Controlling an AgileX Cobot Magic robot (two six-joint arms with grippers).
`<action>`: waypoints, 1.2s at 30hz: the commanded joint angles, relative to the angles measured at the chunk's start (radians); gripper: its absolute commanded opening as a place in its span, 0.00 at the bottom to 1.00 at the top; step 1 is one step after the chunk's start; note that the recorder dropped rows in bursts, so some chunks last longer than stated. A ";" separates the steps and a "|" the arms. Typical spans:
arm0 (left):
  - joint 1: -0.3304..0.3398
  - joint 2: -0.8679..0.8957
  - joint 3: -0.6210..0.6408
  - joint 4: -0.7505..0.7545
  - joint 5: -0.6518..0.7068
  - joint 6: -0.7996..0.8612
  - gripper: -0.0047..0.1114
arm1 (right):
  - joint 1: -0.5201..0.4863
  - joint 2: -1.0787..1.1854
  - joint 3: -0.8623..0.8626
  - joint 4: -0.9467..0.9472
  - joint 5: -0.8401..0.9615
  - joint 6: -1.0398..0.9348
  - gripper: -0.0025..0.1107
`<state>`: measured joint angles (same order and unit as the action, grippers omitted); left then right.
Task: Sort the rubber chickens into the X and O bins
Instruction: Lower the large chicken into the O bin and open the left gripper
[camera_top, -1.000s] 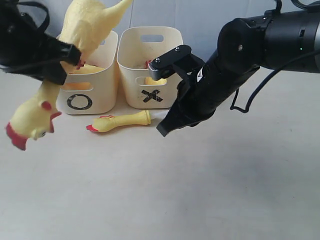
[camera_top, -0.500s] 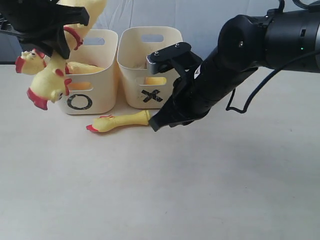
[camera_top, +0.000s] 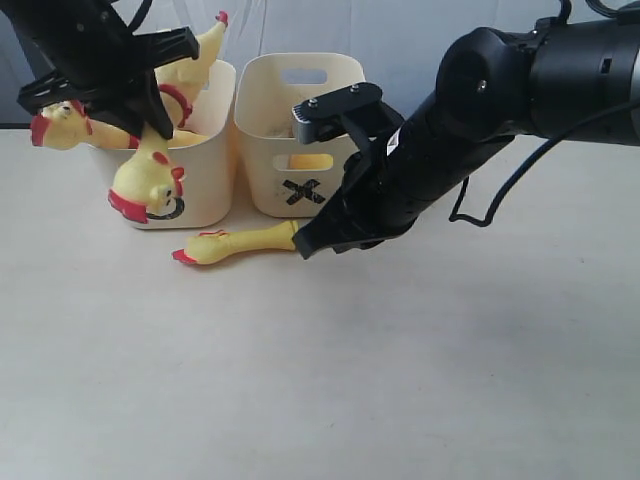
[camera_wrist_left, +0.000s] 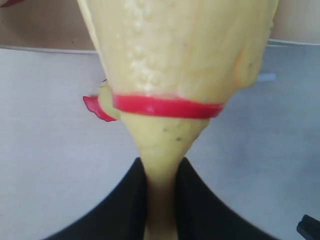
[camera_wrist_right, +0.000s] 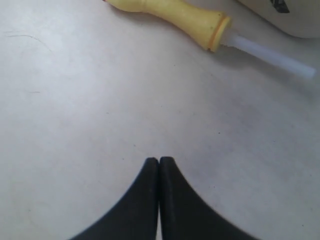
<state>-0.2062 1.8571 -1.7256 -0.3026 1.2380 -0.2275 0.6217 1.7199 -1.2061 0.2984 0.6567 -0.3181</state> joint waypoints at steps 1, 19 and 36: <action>0.005 0.019 -0.013 -0.006 -0.017 0.003 0.04 | -0.003 -0.012 0.004 0.007 -0.013 -0.011 0.01; 0.044 0.075 -0.040 -0.025 -0.017 -0.026 0.04 | -0.003 -0.012 0.004 0.007 -0.015 -0.022 0.01; 0.057 0.075 -0.042 -0.106 -0.116 0.029 0.36 | -0.003 -0.012 0.004 0.009 -0.017 -0.021 0.01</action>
<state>-0.1510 1.9389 -1.7602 -0.3932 1.1533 -0.2058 0.6217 1.7199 -1.2061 0.3046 0.6472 -0.3328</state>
